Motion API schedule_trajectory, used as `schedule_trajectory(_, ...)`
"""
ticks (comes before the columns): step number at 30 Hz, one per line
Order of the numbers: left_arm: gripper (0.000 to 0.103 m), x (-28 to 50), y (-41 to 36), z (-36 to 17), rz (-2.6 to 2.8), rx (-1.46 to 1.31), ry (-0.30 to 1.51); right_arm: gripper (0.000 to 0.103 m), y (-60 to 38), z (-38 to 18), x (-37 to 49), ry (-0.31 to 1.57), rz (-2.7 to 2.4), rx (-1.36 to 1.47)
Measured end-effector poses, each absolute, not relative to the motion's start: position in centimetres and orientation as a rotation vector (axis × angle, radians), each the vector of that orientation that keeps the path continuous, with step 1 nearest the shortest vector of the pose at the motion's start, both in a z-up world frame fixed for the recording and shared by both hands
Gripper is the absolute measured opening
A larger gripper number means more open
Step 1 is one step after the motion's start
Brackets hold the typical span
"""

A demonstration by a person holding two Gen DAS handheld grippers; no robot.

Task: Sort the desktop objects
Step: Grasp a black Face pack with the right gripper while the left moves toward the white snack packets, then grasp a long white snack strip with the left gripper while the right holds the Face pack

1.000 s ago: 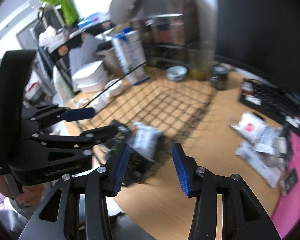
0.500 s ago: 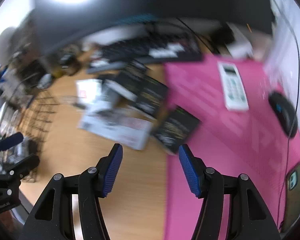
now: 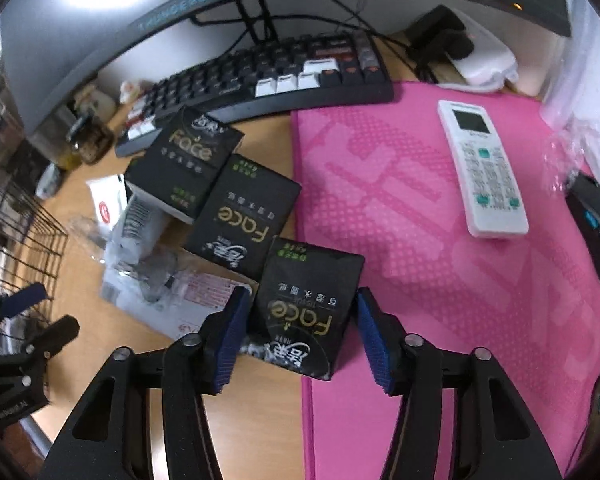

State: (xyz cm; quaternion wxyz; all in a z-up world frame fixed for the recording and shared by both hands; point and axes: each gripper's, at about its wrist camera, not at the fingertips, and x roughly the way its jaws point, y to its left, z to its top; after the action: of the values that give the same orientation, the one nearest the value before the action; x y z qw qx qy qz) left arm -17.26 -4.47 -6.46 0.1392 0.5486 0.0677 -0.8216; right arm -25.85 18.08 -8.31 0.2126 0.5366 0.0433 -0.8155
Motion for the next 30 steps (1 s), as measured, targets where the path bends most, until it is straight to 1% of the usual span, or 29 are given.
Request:
schedule_trajectory(3, 0.074, -17.5, -5.3, -7.1, -2.333, 1.59, 0.209, 0.048, 17.3, -8.3, -26.2, 0.163, -2.248, 1.48)
schedule_trajectory(9, 0.074, -17.6, -6.5, -7.3, -2.293, 1.589, 0.235, 0.048, 14.6, -8.5, -26.5, 0.293, -2.203, 1.452)
schedule_trajectory(21, 0.074, -17.8, -6.8, -8.5, -2.267, 1.611, 0.214, 0.047, 12.4, -8.8, -20.5, 0.495, -2.023, 1.416)
schedule_trajectory(26, 0.074, -17.0, -6.5, -8.2, -2.27, 1.603, 0.203, 0.047, 12.1, -8.8, -16.0, 0.517, -1.983, 1.389)
schedule_trajectory(30, 0.073, -16.2, -5.9, -7.6, -2.27, 1.594, 0.197, 0.047, 11.5, -8.7, -12.4, 0.486, -1.922, 1.37)
